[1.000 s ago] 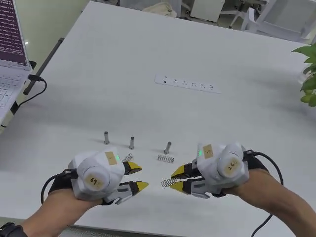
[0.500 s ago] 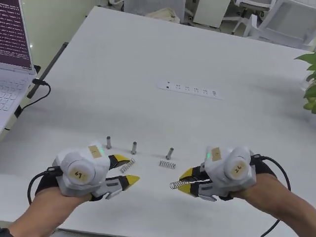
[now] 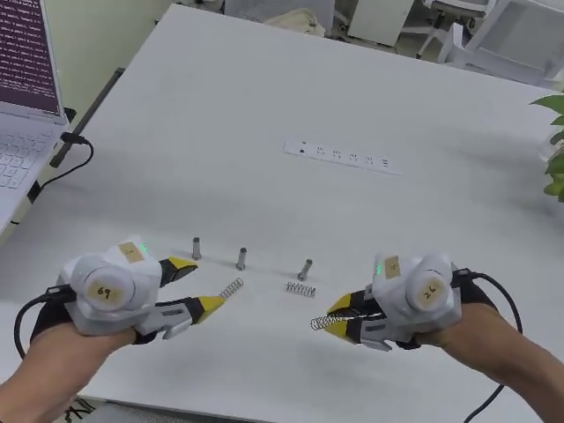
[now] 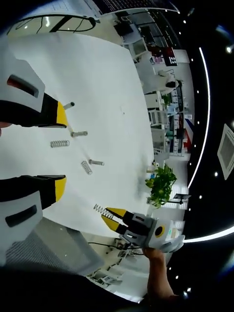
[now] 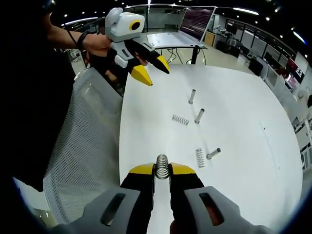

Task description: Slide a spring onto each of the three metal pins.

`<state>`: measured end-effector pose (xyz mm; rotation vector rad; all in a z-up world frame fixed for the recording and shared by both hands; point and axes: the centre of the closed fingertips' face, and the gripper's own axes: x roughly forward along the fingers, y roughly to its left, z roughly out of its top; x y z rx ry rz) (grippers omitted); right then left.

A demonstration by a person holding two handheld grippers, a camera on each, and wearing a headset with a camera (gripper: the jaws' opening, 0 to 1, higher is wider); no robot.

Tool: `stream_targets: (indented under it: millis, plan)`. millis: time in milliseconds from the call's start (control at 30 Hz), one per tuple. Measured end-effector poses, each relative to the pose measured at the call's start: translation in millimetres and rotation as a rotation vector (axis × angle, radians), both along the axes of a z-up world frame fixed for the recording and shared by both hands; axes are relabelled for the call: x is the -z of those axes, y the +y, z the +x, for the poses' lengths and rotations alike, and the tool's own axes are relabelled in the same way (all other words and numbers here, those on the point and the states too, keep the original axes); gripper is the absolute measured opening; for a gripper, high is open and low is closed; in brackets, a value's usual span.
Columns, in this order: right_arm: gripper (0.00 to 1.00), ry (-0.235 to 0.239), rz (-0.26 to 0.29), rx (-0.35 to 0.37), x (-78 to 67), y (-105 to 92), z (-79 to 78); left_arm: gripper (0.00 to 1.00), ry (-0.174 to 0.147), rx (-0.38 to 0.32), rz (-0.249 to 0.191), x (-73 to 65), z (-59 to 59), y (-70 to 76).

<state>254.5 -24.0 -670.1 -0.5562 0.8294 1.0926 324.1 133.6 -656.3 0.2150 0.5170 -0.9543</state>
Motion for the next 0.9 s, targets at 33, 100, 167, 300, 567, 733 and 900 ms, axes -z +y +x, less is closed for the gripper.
stream_targets:
  millis: [33, 100, 167, 300, 567, 733, 900]
  plan:
    - [0.08, 0.001, -0.003, 0.000, 0.7, -0.6, 0.4, 0.33, 0.001, -0.005, 0.000, 0.3, 0.6, 2.6]
    - [0.08, 0.001, -0.008, 0.000, 1.6, -1.3, 1.6, 0.34, 0.003, -0.020, 0.000, 1.2, 2.1, 9.4]
    - [0.08, 0.001, -0.012, 0.005, 1.9, -1.8, 3.7, 0.35, 0.005, -0.032, 0.003, 2.8, 3.4, 16.1]
    - [0.08, -0.003, -0.032, 0.017, 4.3, -4.7, 9.4, 0.38, 0.018, -0.056, 0.010, 8.0, 5.0, 28.5]
    - [0.08, 0.005, -0.047, 0.027, 4.9, -4.0, 20.0, 0.44, 0.022, -0.093, 0.014, 15.1, 6.3, 49.8]
    - [0.08, 0.008, -0.059, 0.026, 3.4, 0.1, 28.8, 0.47, 0.017, -0.091, 0.012, 10.1, 3.0, 52.3]
    - [0.08, 0.004, -0.073, 0.015, 0.1, 8.0, 43.6, 0.48, 0.011, -0.092, 0.002, 6.3, 3.4, 55.5]
